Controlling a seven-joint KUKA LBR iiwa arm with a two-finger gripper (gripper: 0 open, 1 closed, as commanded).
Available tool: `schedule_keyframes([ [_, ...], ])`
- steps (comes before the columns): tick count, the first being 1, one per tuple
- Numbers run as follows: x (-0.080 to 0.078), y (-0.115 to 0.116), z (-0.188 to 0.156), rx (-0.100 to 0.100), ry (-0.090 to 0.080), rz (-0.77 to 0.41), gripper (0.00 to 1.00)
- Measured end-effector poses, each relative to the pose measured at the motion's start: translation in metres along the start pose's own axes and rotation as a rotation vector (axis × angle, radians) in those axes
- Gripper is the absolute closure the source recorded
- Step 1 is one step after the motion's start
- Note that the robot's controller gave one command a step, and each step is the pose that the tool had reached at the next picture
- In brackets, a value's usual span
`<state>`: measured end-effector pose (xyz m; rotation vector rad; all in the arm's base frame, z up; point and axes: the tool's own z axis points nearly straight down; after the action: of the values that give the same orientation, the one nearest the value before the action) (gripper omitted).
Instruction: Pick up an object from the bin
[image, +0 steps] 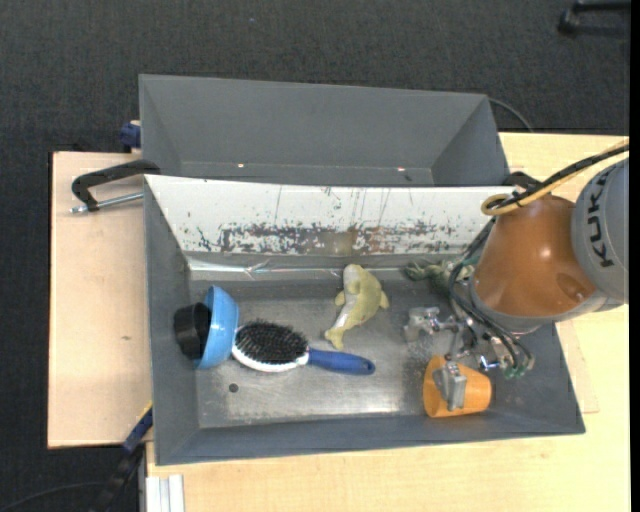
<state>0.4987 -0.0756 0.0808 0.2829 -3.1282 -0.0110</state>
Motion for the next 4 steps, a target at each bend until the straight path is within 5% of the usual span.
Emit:
schedule_keyframes([
  [1,-0.002,-0.001,-0.002,0.004,-0.010,-0.002,1.00],
  [2,-0.012,-0.013,-0.212,0.013,-0.015,-0.114,1.00],
  [3,-0.022,0.003,-0.132,0.004,0.003,0.062,1.00],
  [4,-0.023,0.002,-0.134,0.006,-0.002,0.063,0.00],
])
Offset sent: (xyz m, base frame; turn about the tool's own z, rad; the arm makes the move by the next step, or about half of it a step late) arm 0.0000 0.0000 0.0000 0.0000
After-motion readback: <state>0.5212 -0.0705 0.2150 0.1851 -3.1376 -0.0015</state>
